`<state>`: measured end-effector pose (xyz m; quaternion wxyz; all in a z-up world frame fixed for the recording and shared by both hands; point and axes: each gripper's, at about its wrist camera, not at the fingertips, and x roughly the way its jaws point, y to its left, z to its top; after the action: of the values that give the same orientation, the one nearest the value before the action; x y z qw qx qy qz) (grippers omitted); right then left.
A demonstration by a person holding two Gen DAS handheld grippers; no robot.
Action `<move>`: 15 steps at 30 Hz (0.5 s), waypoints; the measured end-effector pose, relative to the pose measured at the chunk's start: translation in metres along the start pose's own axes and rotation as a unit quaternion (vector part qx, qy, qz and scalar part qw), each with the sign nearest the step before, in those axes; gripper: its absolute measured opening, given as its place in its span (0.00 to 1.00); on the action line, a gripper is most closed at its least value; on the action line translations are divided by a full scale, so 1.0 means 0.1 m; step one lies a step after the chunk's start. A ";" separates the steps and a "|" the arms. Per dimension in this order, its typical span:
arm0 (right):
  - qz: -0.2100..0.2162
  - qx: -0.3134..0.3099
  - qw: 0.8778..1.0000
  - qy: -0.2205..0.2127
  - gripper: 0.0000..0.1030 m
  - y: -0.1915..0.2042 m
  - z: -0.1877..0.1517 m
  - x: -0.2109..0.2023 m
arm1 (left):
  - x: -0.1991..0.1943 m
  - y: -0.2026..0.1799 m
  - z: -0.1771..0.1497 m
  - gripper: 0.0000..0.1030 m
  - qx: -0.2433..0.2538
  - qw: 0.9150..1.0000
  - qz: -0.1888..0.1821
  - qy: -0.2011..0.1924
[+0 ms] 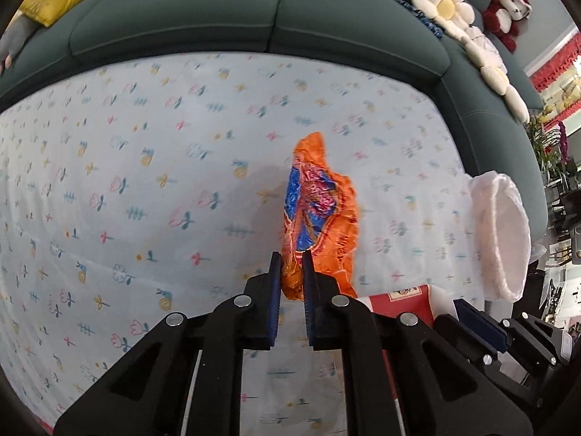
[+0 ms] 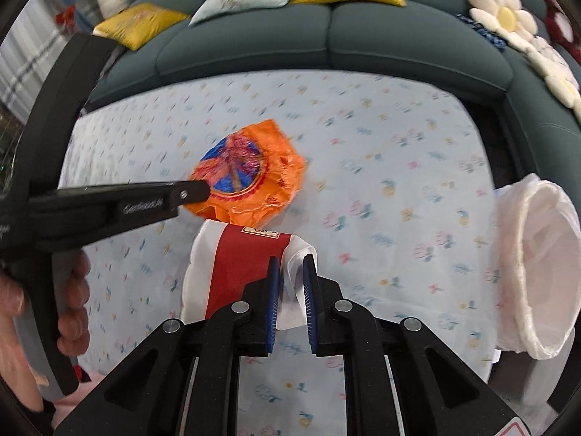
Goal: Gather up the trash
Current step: 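Grasp the orange snack wrapper with the left gripper while the right grasps the red-white cup, then carry the wrapper and cup to the wastebasket and open both grippers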
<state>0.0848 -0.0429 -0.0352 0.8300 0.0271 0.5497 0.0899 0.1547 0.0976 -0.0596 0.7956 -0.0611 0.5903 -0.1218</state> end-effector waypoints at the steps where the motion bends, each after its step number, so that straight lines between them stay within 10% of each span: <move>1: -0.004 0.004 1.000 -0.005 0.12 -0.05 0.02 -0.01 | -0.02 -0.07 0.02 0.10 0.003 1.000 -0.001 -0.005; 15: -0.039 0.082 0.993 -0.072 0.11 -0.87 0.01 -0.48 | -0.13 -0.97 0.16 0.10 0.043 0.998 -0.025 -0.048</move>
<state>0.0782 -0.1368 -0.0032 0.8655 0.0802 0.4944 0.0096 0.1547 0.0072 -0.0200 0.8215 -0.0474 0.5443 -0.1635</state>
